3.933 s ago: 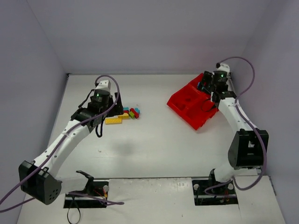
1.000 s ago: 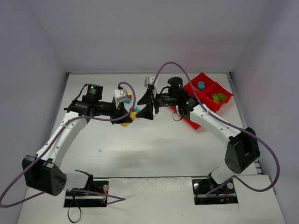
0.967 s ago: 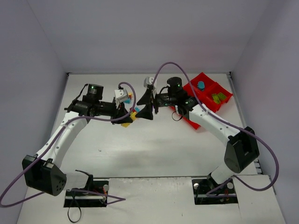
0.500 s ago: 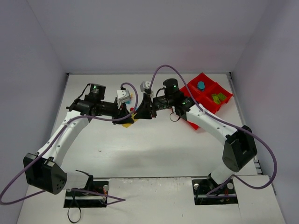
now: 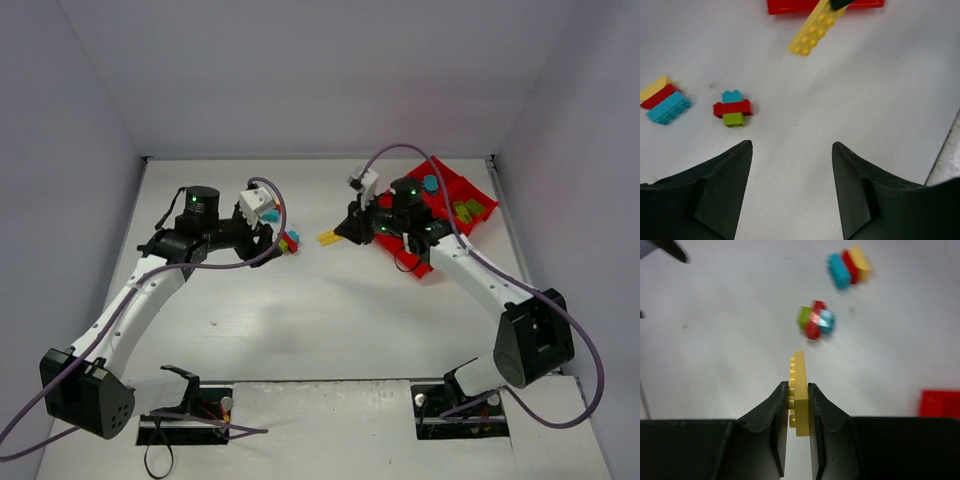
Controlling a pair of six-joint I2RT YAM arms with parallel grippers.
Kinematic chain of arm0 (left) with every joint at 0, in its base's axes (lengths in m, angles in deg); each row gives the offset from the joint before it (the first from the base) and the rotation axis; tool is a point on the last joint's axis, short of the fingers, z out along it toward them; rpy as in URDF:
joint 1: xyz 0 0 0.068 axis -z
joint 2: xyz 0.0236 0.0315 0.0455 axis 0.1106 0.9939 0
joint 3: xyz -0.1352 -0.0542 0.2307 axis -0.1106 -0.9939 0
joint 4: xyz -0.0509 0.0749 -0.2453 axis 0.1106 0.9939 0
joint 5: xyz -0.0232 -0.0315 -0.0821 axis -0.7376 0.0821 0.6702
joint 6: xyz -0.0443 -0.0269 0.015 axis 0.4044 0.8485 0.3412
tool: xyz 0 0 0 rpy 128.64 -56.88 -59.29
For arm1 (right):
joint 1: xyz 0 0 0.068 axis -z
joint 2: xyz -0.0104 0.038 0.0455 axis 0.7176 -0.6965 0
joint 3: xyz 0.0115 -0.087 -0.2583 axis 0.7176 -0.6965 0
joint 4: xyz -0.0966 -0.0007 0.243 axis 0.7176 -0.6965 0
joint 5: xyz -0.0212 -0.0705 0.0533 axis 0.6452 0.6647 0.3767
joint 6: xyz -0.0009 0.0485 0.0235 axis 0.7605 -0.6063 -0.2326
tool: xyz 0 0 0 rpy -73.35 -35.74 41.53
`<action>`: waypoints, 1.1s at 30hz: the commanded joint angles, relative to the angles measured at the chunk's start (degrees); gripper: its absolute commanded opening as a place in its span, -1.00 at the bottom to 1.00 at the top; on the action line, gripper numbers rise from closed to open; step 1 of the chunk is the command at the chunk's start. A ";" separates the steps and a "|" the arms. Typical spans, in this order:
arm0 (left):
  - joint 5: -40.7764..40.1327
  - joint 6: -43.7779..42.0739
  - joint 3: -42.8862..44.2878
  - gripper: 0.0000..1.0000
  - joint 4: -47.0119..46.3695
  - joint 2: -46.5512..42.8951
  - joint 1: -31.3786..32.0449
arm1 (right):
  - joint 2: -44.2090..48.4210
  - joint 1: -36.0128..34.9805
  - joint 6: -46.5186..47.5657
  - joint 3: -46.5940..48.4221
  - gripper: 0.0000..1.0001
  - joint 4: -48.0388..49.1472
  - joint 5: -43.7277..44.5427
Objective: Sort the legos into containers by color
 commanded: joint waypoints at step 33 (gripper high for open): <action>-39.69 15.74 -1.21 0.39 -13.26 6.75 3.12 | 2.44 17.91 -20.32 -6.37 -0.01 -4.62 52.73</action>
